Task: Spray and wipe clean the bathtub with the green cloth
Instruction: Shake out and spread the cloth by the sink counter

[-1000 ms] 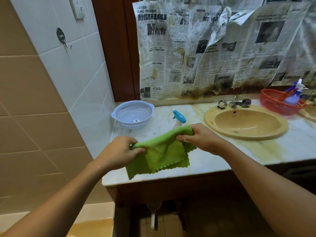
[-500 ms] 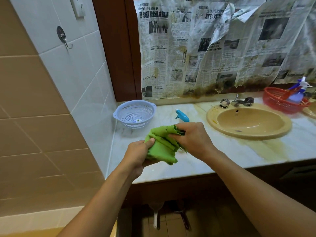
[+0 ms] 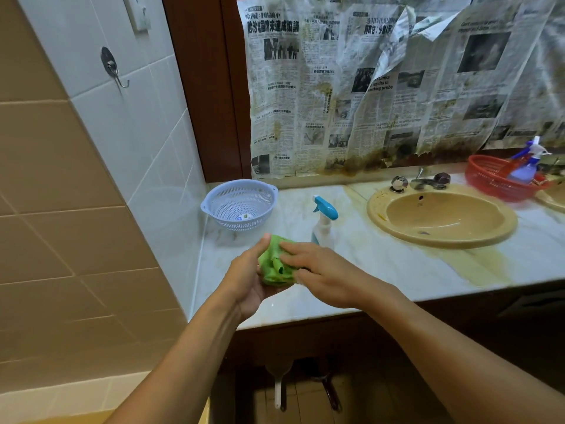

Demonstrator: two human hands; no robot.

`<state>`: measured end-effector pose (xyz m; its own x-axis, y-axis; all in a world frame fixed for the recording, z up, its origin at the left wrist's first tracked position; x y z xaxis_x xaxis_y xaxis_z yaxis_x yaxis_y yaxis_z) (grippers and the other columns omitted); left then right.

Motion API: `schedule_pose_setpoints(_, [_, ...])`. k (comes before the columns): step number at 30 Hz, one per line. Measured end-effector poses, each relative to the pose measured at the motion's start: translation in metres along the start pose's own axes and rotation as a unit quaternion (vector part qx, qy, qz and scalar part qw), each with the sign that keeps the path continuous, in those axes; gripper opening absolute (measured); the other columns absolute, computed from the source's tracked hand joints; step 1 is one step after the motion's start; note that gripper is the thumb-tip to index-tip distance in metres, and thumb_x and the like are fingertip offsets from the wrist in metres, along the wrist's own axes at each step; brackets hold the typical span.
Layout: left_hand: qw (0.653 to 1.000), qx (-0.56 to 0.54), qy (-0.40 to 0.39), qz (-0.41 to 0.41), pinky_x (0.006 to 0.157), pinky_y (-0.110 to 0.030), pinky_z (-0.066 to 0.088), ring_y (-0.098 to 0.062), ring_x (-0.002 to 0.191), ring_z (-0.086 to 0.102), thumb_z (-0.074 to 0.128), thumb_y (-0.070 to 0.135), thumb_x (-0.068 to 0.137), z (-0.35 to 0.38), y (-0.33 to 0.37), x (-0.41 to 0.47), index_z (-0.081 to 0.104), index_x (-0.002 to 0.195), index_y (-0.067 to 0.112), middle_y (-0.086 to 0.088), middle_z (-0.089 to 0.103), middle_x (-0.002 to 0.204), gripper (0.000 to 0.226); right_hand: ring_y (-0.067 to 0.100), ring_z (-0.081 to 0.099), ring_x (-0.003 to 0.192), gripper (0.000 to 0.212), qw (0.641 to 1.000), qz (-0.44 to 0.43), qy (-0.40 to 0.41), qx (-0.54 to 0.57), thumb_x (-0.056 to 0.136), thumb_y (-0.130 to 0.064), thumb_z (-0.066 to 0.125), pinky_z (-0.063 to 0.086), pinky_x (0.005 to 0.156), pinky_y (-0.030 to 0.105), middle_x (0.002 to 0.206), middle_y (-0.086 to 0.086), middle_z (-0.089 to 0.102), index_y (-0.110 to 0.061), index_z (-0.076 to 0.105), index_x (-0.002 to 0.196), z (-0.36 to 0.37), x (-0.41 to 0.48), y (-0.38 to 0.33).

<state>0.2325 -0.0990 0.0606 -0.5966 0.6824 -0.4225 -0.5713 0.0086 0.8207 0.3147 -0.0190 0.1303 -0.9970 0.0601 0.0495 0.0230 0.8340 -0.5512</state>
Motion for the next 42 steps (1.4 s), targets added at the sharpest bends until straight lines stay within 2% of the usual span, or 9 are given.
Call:
schedule_pose_setpoints(3, [0.999, 0.009, 0.035, -0.012, 0.072, -0.041, 0.064, -0.034, 0.087, 0.074, 0.063, 0.014, 0.099, -0.018, -0.006, 0.003, 0.067, 0.124, -0.007, -0.026, 0.074, 0.105, 0.033, 0.002, 0.048, 0.129, 0.042, 0.997, 0.044, 0.007, 0.062, 0.096, 0.002, 0.045, 0.040, 0.107, 0.017, 0.146, -0.011, 0.057, -0.016, 0.076, 0.118, 0.003, -0.006, 0.011])
schedule_pose_setpoints(6, [0.999, 0.007, 0.042, -0.018, 0.069, -0.041, 0.064, -0.037, 0.091, 0.072, 0.057, 0.003, 0.097, -0.028, -0.009, 0.003, 0.063, 0.125, -0.011, -0.033, 0.070, 0.116, 0.032, -0.002, 0.063, 0.102, 0.038, 0.966, 0.118, 0.161, 0.167, 0.094, 0.000, 0.053, 0.051, 0.090, 0.018, 0.116, -0.015, 0.072, -0.024, 0.079, 0.107, -0.012, -0.010, 0.038])
schedule_pose_setpoints(9, [1.000, -0.005, 0.017, -0.002, 0.072, -0.041, 0.063, -0.035, 0.095, 0.067, 0.053, 0.001, 0.096, -0.037, -0.009, 0.004, 0.054, 0.132, -0.015, -0.029, 0.068, 0.113, 0.039, 0.009, 0.066, 0.106, 0.028, 0.880, 0.249, 0.263, 0.307, 0.092, -0.014, 0.069, 0.052, 0.091, 0.030, 0.115, -0.011, 0.070, -0.030, 0.071, 0.115, -0.001, -0.021, 0.083])
schedule_pose_setpoints(12, [0.999, -0.025, -0.036, 0.016, 0.079, -0.041, 0.064, -0.034, 0.099, 0.062, 0.052, 0.002, 0.094, -0.042, -0.004, 0.003, 0.054, 0.135, -0.011, -0.026, 0.064, 0.115, 0.043, 0.031, 0.066, 0.116, 0.037, 0.760, 0.320, 0.138, 0.549, 0.093, -0.034, 0.074, 0.056, 0.093, 0.049, 0.130, 0.008, 0.068, -0.019, 0.066, 0.126, 0.050, -0.020, 0.092])
schedule_pose_setpoints(15, [0.998, -0.010, -0.053, 0.037, 0.076, -0.039, 0.063, -0.032, 0.093, 0.064, 0.061, 0.006, 0.086, -0.050, 0.005, 0.006, 0.059, 0.128, -0.005, -0.026, 0.063, 0.113, 0.043, 0.042, 0.065, 0.118, 0.038, 0.648, 0.255, 0.102, 0.710, 0.099, -0.025, 0.065, 0.052, 0.102, 0.057, 0.131, 0.022, 0.066, -0.004, 0.063, 0.131, 0.059, -0.013, 0.070])
schedule_pose_setpoints(20, [0.996, 0.056, -0.053, 0.036, 0.097, -0.051, 0.059, -0.038, 0.102, 0.070, 0.078, 0.019, 0.086, -0.060, 0.010, 0.011, 0.064, 0.123, -0.005, -0.025, 0.072, 0.116, 0.047, 0.037, 0.072, 0.108, 0.033, 0.756, 0.231, 0.167, 0.589, 0.093, -0.002, 0.069, 0.057, 0.096, 0.054, 0.117, 0.018, 0.074, 0.002, 0.064, 0.125, 0.049, 0.006, 0.061])
schedule_pose_setpoints(26, [0.989, 0.115, 0.029, 0.087, 0.070, -0.034, 0.063, -0.032, 0.093, 0.078, 0.075, -0.002, 0.089, -0.066, 0.017, 0.025, 0.067, 0.122, 0.007, -0.013, 0.079, 0.105, 0.035, 0.034, 0.076, 0.092, 0.029, 0.774, 0.229, 0.257, 0.532, 0.082, 0.008, 0.077, 0.063, 0.081, 0.046, 0.101, 0.017, 0.077, 0.001, 0.070, 0.109, 0.034, 0.013, 0.072])
schedule_pose_setpoints(34, [0.980, 0.108, 0.090, 0.138, 0.077, -0.035, 0.064, -0.031, 0.095, 0.077, 0.072, -0.003, 0.091, -0.057, 0.037, 0.062, 0.075, 0.117, 0.012, -0.015, 0.077, 0.109, 0.031, 0.037, 0.076, 0.089, 0.015, 0.739, 0.221, 0.252, 0.585, 0.095, 0.006, 0.063, 0.062, 0.071, 0.038, 0.100, 0.024, 0.076, 0.006, 0.071, 0.107, 0.019, 0.051, 0.122])
schedule_pose_setpoints(42, [0.948, 0.131, 0.225, 0.184, 0.079, -0.038, 0.063, -0.024, 0.082, 0.079, 0.081, -0.003, 0.083, -0.070, 0.065, 0.107, 0.073, 0.119, 0.017, -0.009, 0.080, 0.089, 0.042, 0.032, 0.077, 0.084, 0.023, 0.788, 0.226, 0.182, 0.543, 0.085, 0.010, 0.074, 0.062, 0.072, 0.035, 0.094, 0.016, 0.077, -0.006, 0.074, 0.102, 0.004, 0.121, 0.165])
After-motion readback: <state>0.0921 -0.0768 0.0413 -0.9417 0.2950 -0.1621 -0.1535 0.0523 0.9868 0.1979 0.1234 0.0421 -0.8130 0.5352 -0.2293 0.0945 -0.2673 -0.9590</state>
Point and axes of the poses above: each hand's wrist, its own x-axis towards the middle knuckle, its own z-axis out of the palm, y = z × x, the point moved 9 cm from there along x, towards the middle knuckle
